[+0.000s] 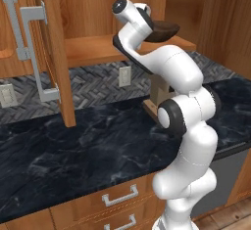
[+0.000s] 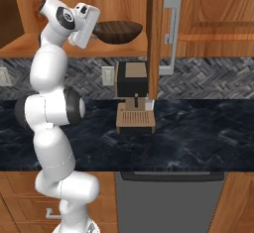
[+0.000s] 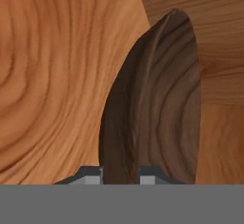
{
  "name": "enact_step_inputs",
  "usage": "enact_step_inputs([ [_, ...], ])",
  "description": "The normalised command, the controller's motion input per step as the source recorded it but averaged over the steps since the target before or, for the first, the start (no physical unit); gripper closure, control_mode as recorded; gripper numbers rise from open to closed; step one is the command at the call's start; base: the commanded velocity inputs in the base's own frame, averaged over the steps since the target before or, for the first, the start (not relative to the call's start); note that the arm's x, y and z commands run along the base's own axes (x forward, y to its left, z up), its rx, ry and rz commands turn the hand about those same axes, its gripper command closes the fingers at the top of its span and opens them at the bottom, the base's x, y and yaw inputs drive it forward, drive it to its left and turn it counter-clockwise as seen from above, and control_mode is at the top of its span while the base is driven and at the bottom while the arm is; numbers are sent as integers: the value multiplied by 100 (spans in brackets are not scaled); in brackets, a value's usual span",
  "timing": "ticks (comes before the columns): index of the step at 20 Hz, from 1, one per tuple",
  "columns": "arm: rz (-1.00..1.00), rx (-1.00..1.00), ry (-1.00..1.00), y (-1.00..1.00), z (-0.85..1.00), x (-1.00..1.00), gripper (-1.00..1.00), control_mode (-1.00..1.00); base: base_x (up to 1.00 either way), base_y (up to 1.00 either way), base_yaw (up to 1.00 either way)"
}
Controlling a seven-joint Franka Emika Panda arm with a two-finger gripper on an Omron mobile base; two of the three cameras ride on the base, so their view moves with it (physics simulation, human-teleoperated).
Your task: Pick up the bowls from the cabinet and place each bowl in front of a stool on the dining counter.
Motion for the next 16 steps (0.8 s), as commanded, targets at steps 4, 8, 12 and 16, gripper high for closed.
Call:
enact_step_inputs([
  [4, 0, 1, 0, 0, -12, 6, 100, -100, 0, 0, 0],
  [8, 0, 0, 0, 0, -7, 2, 100, -100, 0, 0, 0],
  [12, 0, 0, 0, 16, -6, 0, 100, -100, 0, 0, 0],
  [16, 0, 0, 0, 46, 0, -1, 100, -100, 0, 0, 0],
])
